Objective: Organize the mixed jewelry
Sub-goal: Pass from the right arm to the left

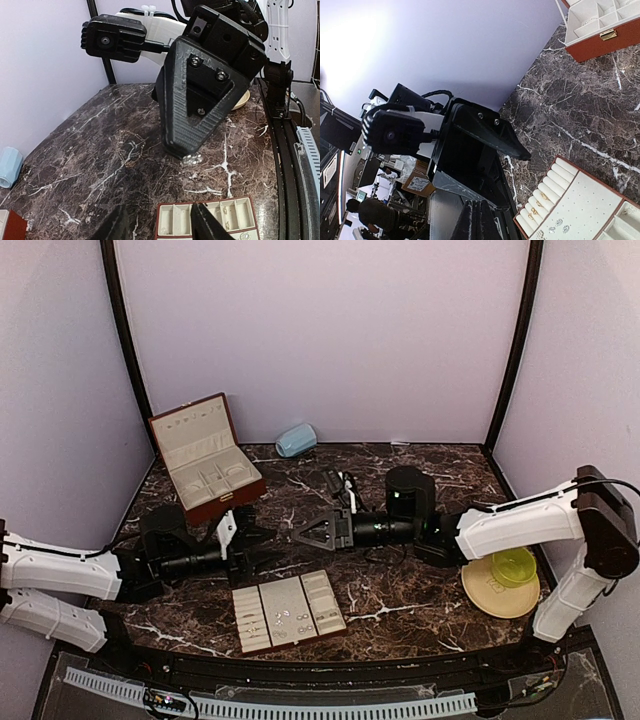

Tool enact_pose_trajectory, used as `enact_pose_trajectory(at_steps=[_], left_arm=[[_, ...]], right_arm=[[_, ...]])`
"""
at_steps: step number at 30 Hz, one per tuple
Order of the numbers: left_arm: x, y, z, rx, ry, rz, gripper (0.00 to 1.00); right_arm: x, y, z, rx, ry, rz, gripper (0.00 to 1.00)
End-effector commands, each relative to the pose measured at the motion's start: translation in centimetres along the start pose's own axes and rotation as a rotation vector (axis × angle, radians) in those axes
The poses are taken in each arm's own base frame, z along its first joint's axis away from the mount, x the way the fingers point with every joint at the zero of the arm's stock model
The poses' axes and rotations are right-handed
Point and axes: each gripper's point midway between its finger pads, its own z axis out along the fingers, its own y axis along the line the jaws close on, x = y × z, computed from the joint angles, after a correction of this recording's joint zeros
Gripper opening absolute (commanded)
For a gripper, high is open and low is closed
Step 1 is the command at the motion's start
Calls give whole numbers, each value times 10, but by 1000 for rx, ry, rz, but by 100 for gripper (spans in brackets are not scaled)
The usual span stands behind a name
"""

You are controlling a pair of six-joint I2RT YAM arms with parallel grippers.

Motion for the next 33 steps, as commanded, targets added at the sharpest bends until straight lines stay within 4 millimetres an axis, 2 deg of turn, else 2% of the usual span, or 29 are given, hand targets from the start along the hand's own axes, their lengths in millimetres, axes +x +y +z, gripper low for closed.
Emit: enact_pose_trajectory(at_steps=[1,8,16,33], left_arm=[[-32,2,5,-27,-89,101,43],[-36,-5,10,-9,-101,101,40],[-37,-8,11,1,-106,83,31],[-42,-12,16,22,-140,27,28]], right_arm=[[-6,7,-5,-24,-23,-6,0],[-6,5,0,-24,-12,0,0],[-7,4,1,-24,-10,3,0],[-6,1,4,-16,-3,8,0]])
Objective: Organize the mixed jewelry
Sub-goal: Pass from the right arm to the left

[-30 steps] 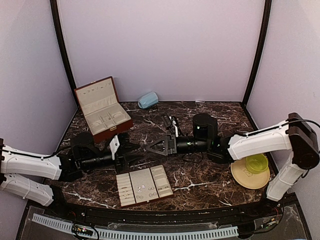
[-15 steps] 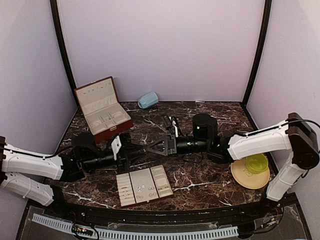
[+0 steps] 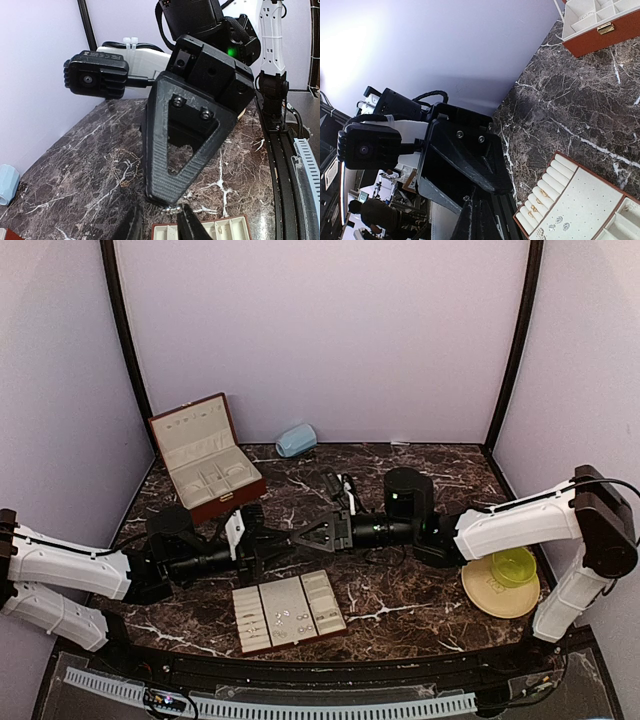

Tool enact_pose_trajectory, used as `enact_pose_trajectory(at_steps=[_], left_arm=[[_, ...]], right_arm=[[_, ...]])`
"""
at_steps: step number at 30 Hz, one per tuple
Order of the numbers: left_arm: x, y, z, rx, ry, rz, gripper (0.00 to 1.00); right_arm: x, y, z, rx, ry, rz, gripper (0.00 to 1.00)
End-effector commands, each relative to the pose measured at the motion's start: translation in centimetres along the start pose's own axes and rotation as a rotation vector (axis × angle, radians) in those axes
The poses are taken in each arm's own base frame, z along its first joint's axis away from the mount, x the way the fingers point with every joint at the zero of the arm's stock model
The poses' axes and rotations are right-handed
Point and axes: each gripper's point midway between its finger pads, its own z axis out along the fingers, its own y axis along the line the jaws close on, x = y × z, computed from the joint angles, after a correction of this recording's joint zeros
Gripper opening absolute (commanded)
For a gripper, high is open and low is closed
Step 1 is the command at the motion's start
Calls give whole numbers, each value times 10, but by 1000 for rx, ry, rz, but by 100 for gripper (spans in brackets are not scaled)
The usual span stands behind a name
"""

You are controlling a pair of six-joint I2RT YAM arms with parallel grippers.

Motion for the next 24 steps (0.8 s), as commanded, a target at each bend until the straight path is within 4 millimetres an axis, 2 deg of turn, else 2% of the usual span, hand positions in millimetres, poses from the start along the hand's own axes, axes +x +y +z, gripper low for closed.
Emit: enact_pose_trajectory(at_steps=[1,24], left_arm=[[-25,2,2,-3,-74,-5,27],[-24,1,1,6,-77,-29,19]], right_arm=[[-9,6,2,-23,-13,-14,0],[-8,1,4,-13,-14,-5,0]])
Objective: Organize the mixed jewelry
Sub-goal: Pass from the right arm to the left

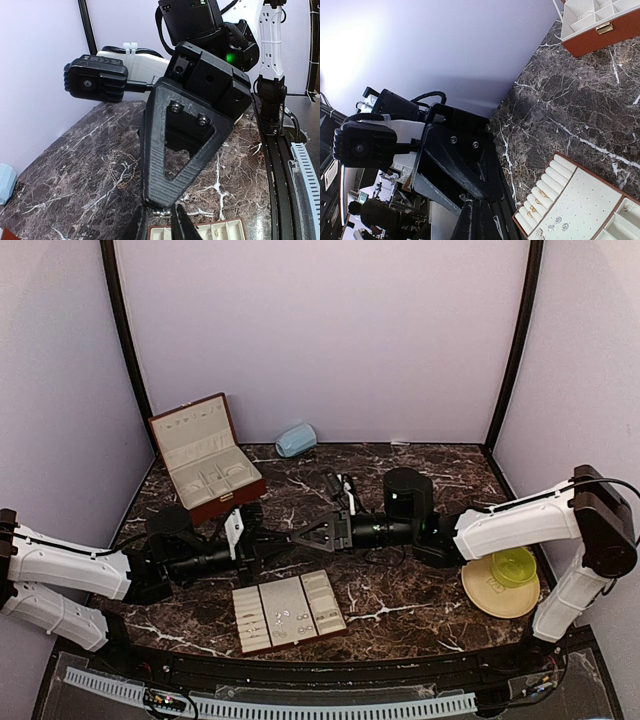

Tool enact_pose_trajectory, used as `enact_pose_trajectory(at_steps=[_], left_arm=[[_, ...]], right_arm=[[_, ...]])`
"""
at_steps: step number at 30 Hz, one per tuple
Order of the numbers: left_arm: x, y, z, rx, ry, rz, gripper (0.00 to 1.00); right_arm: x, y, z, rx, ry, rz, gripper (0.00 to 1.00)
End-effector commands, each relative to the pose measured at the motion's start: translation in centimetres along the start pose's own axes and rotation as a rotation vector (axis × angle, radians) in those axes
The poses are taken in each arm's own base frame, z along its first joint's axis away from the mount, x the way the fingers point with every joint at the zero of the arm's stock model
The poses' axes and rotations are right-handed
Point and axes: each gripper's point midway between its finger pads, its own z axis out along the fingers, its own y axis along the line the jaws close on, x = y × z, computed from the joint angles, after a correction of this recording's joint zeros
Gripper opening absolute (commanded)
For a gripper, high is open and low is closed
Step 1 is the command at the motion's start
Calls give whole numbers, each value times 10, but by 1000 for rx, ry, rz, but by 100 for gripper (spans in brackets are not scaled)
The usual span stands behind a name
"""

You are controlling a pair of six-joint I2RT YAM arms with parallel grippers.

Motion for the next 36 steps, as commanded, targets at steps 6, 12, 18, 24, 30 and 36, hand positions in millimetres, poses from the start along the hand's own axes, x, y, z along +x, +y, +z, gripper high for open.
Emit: enact_pose_trajectory(at_steps=[6,12,18,24,30,36], left_arm=[[-19,-1,1,13,-59,-22,17],[-13,-3,-1,16,-56,-84,16],[-1,-4,-7,8,-22,-142,15],[16,-3,-16,-18,52,-177,15],[35,-4,-26,-39,163,-233,15],[55,-8,-36,-44,363,-324,16]], right_arm=[[-7,0,4,-13,-13,-5,0],[-7,-1,3,-8,-15,-3,11],[-8,-2,1,4,-25,-5,23],[-10,0,-2,3,-40,-13,27],[-8,-6,-4,29,-47,-11,28],[-6,-15,-11,82,-54,-28,29]])
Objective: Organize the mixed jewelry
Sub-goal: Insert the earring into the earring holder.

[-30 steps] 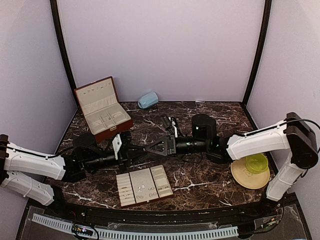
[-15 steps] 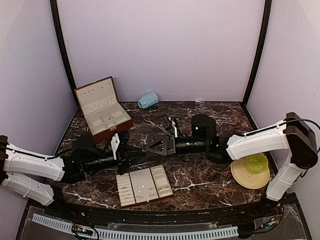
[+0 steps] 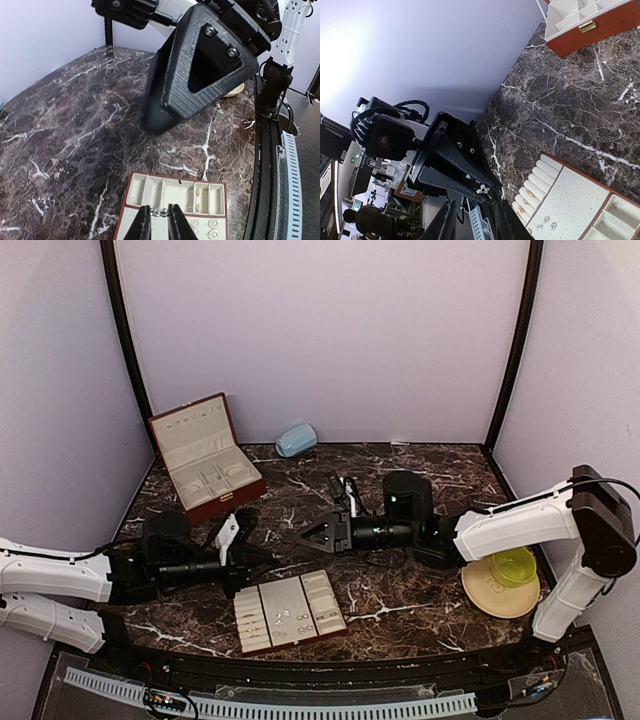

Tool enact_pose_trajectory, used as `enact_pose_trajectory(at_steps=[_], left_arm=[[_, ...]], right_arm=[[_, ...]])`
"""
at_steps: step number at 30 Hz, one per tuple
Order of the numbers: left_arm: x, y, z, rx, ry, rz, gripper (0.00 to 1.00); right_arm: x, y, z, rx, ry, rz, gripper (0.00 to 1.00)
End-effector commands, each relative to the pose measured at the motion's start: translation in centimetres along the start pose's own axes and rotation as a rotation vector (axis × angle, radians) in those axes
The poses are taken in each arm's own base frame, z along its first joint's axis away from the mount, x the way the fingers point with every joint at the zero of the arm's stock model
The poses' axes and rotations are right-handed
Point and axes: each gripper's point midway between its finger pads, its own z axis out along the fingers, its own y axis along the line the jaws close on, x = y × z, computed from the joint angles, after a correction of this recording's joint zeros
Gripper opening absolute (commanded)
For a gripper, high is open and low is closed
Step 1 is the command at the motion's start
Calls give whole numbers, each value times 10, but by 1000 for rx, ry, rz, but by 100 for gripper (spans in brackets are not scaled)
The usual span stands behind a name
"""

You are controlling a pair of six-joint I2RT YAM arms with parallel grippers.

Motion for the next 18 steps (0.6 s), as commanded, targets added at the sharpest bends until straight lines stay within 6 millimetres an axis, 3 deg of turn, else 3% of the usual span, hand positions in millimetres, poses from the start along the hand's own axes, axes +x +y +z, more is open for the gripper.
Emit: enact_pose_trajectory(at_steps=[1,4,13,18], left_arm=[[26,-1,-8,-15,201,-103,16],[27,-10,-9,21,269,-190,16],[82,-31,-21,54,645,-455,16],[90,-33,-24,36,732,-507,16]], right_arm=[[-4,-2,-11,43,-27,-39,29],[-2,-5,-16,72,-27,-55,28],[4,-11,-31,124,-42,-85,28],[5,-10,-38,130,-56,-101,29]])
